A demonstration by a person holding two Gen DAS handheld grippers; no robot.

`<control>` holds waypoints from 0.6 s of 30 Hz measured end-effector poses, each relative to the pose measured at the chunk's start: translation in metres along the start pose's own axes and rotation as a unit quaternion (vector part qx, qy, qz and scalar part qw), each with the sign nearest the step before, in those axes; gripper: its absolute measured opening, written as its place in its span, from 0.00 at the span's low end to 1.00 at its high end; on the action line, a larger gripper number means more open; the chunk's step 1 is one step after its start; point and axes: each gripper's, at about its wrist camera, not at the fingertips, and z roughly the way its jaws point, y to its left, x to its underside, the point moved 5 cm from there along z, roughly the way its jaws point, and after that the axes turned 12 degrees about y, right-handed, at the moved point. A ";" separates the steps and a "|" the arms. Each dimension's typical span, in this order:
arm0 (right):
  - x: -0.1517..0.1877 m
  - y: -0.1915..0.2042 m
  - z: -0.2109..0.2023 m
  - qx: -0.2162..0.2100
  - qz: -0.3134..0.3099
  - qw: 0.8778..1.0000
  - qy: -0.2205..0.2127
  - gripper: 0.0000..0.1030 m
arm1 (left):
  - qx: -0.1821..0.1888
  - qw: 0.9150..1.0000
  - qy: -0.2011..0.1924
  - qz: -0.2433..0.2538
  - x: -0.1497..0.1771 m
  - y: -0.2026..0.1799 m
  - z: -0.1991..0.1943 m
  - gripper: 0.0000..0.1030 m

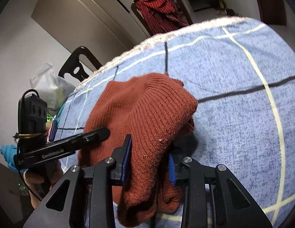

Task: Fold small clothes

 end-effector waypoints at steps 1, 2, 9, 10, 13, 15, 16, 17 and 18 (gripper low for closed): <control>0.000 0.004 -0.002 0.001 -0.004 1.000 -0.003 0.32 | 0.002 1.000 -0.002 0.001 0.000 -0.001 -0.003 0.31; -0.001 0.010 -0.005 0.001 -0.009 1.000 -0.007 0.31 | 0.002 1.000 -0.007 0.003 0.001 -0.002 -0.008 0.31; 0.002 0.048 -0.020 -0.016 -0.036 0.999 -0.026 0.31 | 0.001 0.999 -0.036 0.007 0.010 0.007 -0.049 0.31; 0.003 0.055 -0.021 -0.018 -0.040 0.999 -0.026 0.31 | 0.000 0.999 -0.041 0.007 0.013 0.010 -0.056 0.31; 0.004 0.072 -0.018 -0.026 -0.046 0.998 -0.025 0.31 | -0.008 0.999 -0.050 0.007 0.020 0.017 -0.071 0.31; 0.006 0.086 -0.014 -0.032 -0.053 0.998 -0.025 0.31 | -0.012 0.998 -0.055 0.004 0.025 0.025 -0.080 0.31; 0.008 0.090 -0.014 -0.035 -0.055 0.998 -0.025 0.31 | -0.013 0.998 -0.056 0.001 0.028 0.030 -0.084 0.31; 0.009 0.099 -0.010 -0.038 -0.059 0.997 -0.024 0.31 | -0.015 0.998 -0.058 -0.001 0.032 0.036 -0.090 0.31; 0.011 0.104 -0.008 -0.040 -0.062 0.997 -0.023 0.31 | -0.018 0.998 -0.060 -0.003 0.034 0.041 -0.093 0.31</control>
